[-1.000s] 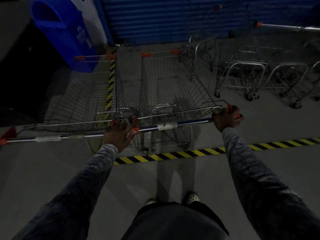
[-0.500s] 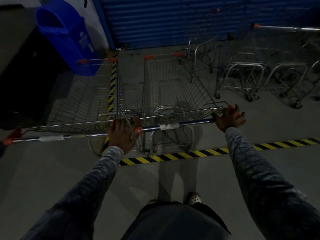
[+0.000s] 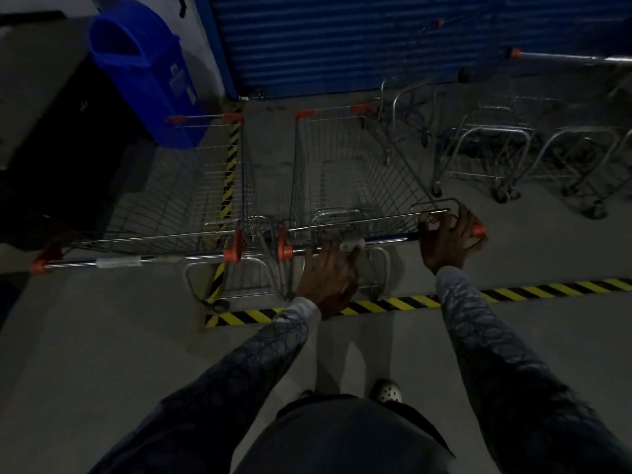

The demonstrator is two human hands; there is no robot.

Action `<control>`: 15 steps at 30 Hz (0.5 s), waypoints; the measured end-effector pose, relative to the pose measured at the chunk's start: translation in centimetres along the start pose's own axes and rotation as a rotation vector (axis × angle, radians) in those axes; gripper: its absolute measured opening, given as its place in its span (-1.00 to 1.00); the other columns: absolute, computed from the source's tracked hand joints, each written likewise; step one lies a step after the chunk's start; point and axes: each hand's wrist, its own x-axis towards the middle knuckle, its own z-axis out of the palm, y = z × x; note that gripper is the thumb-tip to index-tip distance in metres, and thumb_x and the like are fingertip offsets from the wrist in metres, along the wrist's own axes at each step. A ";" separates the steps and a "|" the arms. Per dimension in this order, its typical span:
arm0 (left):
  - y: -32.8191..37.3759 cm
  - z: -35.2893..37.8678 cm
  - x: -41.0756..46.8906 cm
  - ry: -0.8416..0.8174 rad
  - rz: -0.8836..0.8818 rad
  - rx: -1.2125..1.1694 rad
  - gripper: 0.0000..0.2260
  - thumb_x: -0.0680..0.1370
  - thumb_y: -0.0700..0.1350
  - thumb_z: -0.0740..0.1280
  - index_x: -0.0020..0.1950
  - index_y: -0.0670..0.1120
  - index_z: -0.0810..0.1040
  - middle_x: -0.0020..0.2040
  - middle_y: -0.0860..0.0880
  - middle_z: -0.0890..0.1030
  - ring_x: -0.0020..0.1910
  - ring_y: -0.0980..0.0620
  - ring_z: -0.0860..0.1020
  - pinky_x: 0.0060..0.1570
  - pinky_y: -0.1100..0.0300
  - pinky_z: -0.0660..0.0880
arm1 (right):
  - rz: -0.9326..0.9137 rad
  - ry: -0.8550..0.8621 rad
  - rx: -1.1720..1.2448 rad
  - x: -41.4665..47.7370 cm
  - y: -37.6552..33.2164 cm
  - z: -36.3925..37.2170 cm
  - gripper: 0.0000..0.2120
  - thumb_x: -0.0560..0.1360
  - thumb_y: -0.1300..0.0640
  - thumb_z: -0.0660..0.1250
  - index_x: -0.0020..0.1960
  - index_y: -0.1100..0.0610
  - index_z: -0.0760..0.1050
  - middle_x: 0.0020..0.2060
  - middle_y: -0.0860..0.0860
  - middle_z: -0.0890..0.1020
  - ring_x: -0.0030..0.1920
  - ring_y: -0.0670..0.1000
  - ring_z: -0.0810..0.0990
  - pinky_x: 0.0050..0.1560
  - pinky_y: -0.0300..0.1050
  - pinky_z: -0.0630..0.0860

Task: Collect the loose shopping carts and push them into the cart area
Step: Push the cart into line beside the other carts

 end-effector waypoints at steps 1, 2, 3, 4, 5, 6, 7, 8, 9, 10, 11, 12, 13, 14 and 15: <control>0.0 0.3 -0.2 -0.022 0.023 0.016 -0.36 0.62 0.21 0.15 0.64 0.01 0.10 0.57 -0.25 0.21 0.55 -0.26 0.18 0.45 -0.32 0.05 | -0.009 0.011 -0.010 -0.2 0.4 0.1 -0.45 0.57 -0.28 0.09 0.32 0.11 0.40 0.57 0.14 0.19 0.57 0.16 0.12 0.41 0.52 -0.09; 0.0 0.5 -0.5 -0.051 0.035 0.024 -0.36 0.62 0.21 0.14 0.64 -0.01 0.10 0.59 -0.25 0.17 0.56 -0.27 0.15 0.46 -0.32 0.02 | -0.012 0.018 -0.023 -0.5 0.8 0.2 -0.44 0.58 -0.27 0.08 0.33 0.14 0.40 0.58 0.14 0.19 0.57 0.16 0.12 0.41 0.52 -0.08; 0.1 0.8 -0.8 -0.074 0.037 0.023 -0.36 0.63 0.21 0.12 0.64 -0.02 0.10 0.60 -0.24 0.14 0.57 -0.27 0.12 0.48 -0.30 -0.03 | -0.008 0.018 -0.031 -0.6 1.0 0.3 -0.43 0.58 -0.28 0.07 0.32 0.14 0.41 0.58 0.13 0.18 0.58 0.16 0.11 0.41 0.52 -0.07; 0.0 1.1 -0.9 -0.088 0.027 0.016 -0.37 0.63 0.22 0.10 0.64 -0.03 0.11 0.61 -0.23 0.12 0.58 -0.27 0.10 0.49 -0.29 -0.05 | 0.002 0.008 -0.032 -0.7 1.3 0.4 -0.44 0.58 -0.29 0.07 0.31 0.13 0.42 0.59 0.11 0.17 0.58 0.15 0.10 0.42 0.51 -0.07; -0.1 1.4 -1.0 -0.095 0.012 0.007 -0.37 0.64 0.22 0.10 0.64 -0.04 0.12 0.61 -0.23 0.12 0.58 -0.27 0.10 0.48 -0.31 -0.02 | 0.013 -0.008 -0.028 -0.8 1.4 0.4 -0.46 0.58 -0.29 0.08 0.30 0.11 0.42 0.59 0.10 0.16 0.58 0.15 0.09 0.43 0.51 -0.07; -0.2 1.6 -0.9 -0.094 0.001 0.003 -0.37 0.63 0.22 0.11 0.63 -0.06 0.14 0.60 -0.24 0.15 0.58 -0.27 0.11 0.47 -0.35 0.03 | 0.019 -0.026 -0.025 -0.8 1.5 0.4 -0.49 0.59 -0.28 0.12 0.28 0.10 0.43 0.59 0.09 0.15 0.58 0.16 0.08 0.43 0.51 -0.07; -0.4 1.7 -0.8 -0.086 -0.012 -0.003 -0.36 0.63 0.21 0.13 0.63 -0.07 0.16 0.59 -0.25 0.19 0.57 -0.26 0.12 0.47 -0.38 0.08 | 0.019 -0.041 -0.024 -0.9 1.7 0.4 -0.53 0.59 -0.27 0.15 0.26 0.08 0.44 0.59 0.08 0.14 0.58 0.16 0.07 0.43 0.51 -0.07; -0.5 1.7 -0.6 -0.071 -0.030 -0.014 -0.36 0.62 0.21 0.17 0.62 -0.08 0.17 0.57 -0.26 0.22 0.55 -0.24 0.12 0.46 -0.39 0.11 | 0.020 -0.049 -0.026 -0.9 1.8 0.4 -0.56 0.59 -0.26 0.18 0.25 0.07 0.45 0.60 0.07 0.13 0.58 0.15 0.06 0.43 0.51 -0.07; -0.6 1.6 -0.3 -0.052 -0.052 -0.026 -0.35 0.61 0.21 0.19 0.61 -0.08 0.18 0.57 -0.27 0.23 0.54 -0.22 0.11 0.45 -0.37 0.08 | 0.019 -0.051 -0.029 -0.8 2.0 0.4 -0.57 0.59 -0.25 0.19 0.24 0.06 0.45 0.60 0.06 0.12 0.58 0.14 0.05 0.43 0.51 -0.07; -0.7 1.4 0.1 -0.037 -0.072 -0.028 -0.35 0.61 0.22 0.20 0.61 -0.07 0.19 0.57 -0.27 0.22 0.55 -0.20 0.09 0.47 -0.32 0.02 | 0.014 -0.044 -0.035 -0.7 2.0 0.3 -0.57 0.59 -0.25 0.18 0.24 0.06 0.45 0.60 0.04 0.12 0.58 0.13 0.04 0.43 0.50 -0.06; -0.7 1.1 0.5 -0.026 -0.090 -0.022 -0.36 0.61 0.23 0.19 0.61 -0.06 0.20 0.58 -0.27 0.20 0.55 -0.19 0.07 0.48 -0.28 -0.05 | 0.005 -0.031 -0.041 -0.6 2.1 0.2 -0.56 0.59 -0.26 0.17 0.24 0.06 0.46 0.60 0.03 0.13 0.58 0.13 0.05 0.42 0.50 -0.04; -0.6 0.9 1.0 -0.016 -0.103 -0.013 -0.36 0.61 0.23 0.18 0.60 -0.05 0.21 0.59 -0.26 0.20 0.55 -0.19 0.06 0.47 -0.25 -0.10 | -0.006 -0.013 -0.044 -0.4 2.1 0.1 -0.55 0.59 -0.25 0.15 0.24 0.07 0.45 0.59 0.02 0.15 0.58 0.12 0.07 0.41 0.49 -0.02; -0.5 0.7 1.5 -0.009 -0.115 -0.011 -0.37 0.61 0.23 0.18 0.60 -0.06 0.23 0.58 -0.25 0.21 0.55 -0.20 0.06 0.46 -0.25 -0.10 | -0.016 0.003 -0.044 -0.2 2.1 -0.1 -0.55 0.59 -0.25 0.14 0.24 0.08 0.45 0.58 0.02 0.17 0.57 0.11 0.09 0.41 0.48 -0.01; -0.4 0.6 2.0 -0.005 -0.127 -0.015 -0.37 0.60 0.22 0.20 0.59 -0.06 0.24 0.58 -0.25 0.22 0.54 -0.21 0.08 0.45 -0.25 -0.09 | -0.025 0.010 -0.044 0.0 2.1 -0.2 -0.55 0.59 -0.25 0.13 0.25 0.08 0.44 0.57 0.02 0.19 0.57 0.11 0.10 0.41 0.48 0.00; -0.2 0.6 2.5 -0.001 -0.138 -0.022 -0.37 0.60 0.21 0.21 0.59 -0.06 0.24 0.58 -0.25 0.22 0.54 -0.23 0.12 0.45 -0.26 -0.06 | -0.035 0.008 -0.048 0.2 2.3 -0.5 -0.54 0.59 -0.25 0.12 0.26 0.07 0.44 0.56 0.02 0.20 0.56 0.11 0.10 0.42 0.47 0.01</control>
